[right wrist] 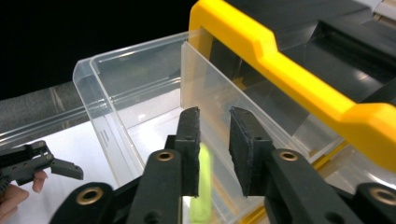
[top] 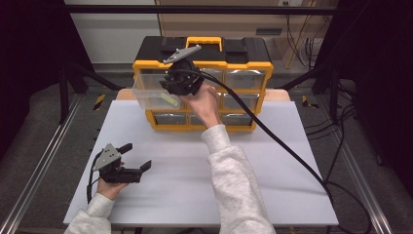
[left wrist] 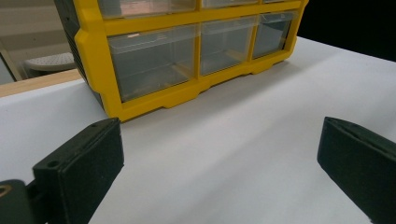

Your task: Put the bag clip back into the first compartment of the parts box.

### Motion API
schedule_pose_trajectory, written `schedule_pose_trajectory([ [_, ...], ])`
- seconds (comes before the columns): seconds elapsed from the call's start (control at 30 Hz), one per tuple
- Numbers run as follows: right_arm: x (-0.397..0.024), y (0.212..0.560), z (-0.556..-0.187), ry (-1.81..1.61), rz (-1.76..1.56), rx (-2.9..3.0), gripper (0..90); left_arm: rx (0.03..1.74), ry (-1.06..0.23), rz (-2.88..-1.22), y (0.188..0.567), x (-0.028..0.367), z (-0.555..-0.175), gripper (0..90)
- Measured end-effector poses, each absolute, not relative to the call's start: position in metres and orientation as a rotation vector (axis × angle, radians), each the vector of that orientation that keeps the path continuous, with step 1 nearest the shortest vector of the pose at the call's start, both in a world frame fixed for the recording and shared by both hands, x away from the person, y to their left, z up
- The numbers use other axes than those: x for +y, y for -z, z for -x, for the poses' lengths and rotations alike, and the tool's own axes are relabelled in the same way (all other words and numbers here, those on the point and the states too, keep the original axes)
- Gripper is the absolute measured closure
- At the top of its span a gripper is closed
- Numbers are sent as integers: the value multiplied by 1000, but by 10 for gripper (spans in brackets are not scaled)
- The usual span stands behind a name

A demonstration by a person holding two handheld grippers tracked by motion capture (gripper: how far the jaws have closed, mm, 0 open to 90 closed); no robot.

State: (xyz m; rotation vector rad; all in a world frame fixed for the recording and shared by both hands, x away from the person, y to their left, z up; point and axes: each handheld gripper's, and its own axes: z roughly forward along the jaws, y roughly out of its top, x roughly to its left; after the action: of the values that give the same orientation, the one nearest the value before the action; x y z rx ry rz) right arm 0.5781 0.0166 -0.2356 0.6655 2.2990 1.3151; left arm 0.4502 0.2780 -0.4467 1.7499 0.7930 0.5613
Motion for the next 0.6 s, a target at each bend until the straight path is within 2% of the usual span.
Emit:
schedule_pose_trajectory([
  [0.13,12,233,-574,-1349,-649,2263,665,794,-560,-1749,447,278,-450,2],
  [0.27,7,228,-569,-1385,-630,2220,574,795,-559,-1748,447,278,-450,2],
  [0.47,-3,221,-560,-1452,-646,2124,334,794,-559,-1751,447,278,-450,2],
  [0.6,-10,217,-552,-1480,-643,2079,229,795,-558,-1750,447,278,-450,2],
])
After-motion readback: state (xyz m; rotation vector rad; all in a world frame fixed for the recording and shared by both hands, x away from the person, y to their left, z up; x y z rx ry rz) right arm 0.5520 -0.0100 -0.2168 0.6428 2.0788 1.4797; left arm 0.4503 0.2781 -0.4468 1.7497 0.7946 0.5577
